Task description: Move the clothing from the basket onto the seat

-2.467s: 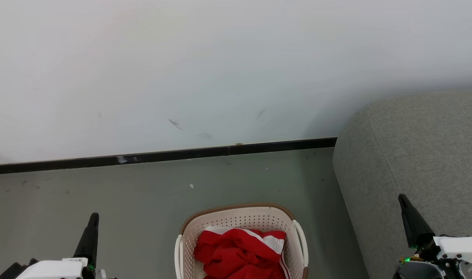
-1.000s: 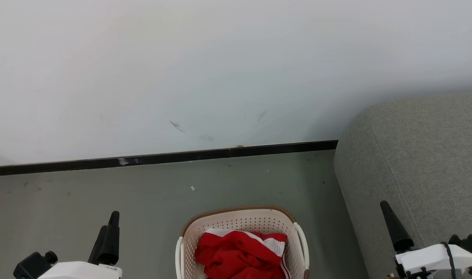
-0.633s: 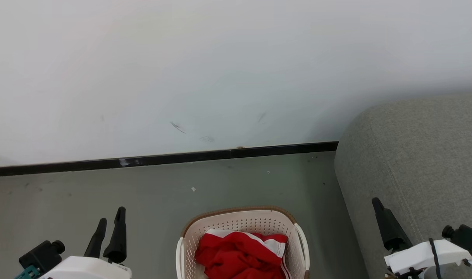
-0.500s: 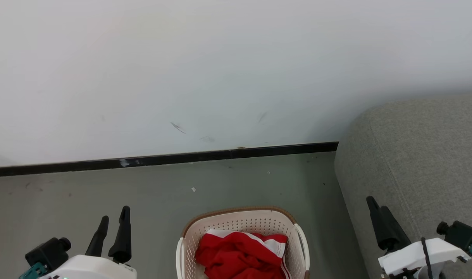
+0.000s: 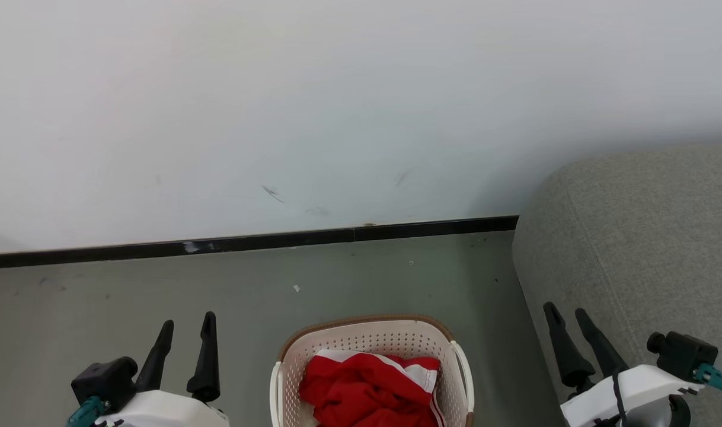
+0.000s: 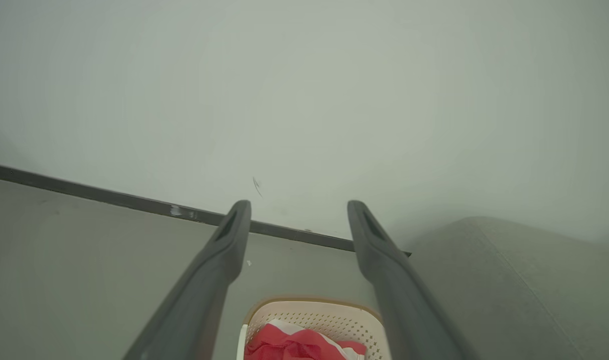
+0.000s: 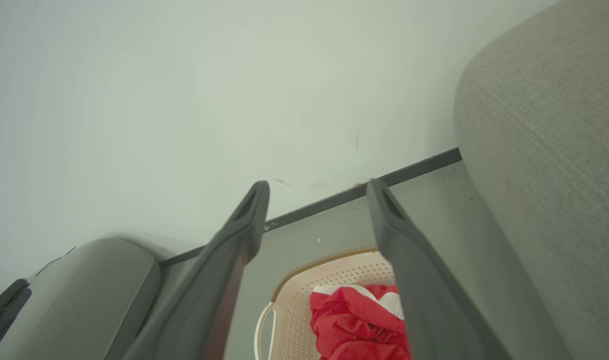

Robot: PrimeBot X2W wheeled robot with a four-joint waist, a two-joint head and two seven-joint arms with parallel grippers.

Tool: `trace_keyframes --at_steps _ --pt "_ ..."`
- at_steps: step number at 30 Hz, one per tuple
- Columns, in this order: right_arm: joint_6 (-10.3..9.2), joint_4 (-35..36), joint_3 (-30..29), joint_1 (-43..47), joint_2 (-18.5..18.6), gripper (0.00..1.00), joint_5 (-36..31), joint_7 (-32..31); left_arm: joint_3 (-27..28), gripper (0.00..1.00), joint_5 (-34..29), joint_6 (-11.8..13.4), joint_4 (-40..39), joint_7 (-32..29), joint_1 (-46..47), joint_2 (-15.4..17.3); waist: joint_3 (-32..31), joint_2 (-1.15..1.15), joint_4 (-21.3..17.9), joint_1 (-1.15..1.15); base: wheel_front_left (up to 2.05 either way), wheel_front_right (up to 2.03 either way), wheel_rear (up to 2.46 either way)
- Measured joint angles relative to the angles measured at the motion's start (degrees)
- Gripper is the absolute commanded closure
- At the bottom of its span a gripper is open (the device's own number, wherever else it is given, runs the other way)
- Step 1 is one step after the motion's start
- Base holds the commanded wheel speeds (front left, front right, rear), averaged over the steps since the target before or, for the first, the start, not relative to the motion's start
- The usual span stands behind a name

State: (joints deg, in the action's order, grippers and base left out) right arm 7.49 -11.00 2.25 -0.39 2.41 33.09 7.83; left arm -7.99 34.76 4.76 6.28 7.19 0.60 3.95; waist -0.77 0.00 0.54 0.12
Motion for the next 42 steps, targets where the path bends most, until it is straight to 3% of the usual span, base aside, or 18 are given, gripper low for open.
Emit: trace_keyframes --at_steps 34,42 --pt "0.0 3.7 2.5 0.0 0.0 0.0 -30.7 6.4 -4.0 0.0 -27.8 7.0 -2.7 7.2 -0.5 0.4 0.7 0.0 0.2 -0.09 0.0 0.0 0.0" --pt "0.01 4.0 2.6 0.0 0.0 0.0 -31.3 6.4 -3.9 0.0 -27.1 7.2 -1.4 7.3 -1.3 0.2 0.7 0.0 0.1 -0.09 0.0 0.0 0.0"
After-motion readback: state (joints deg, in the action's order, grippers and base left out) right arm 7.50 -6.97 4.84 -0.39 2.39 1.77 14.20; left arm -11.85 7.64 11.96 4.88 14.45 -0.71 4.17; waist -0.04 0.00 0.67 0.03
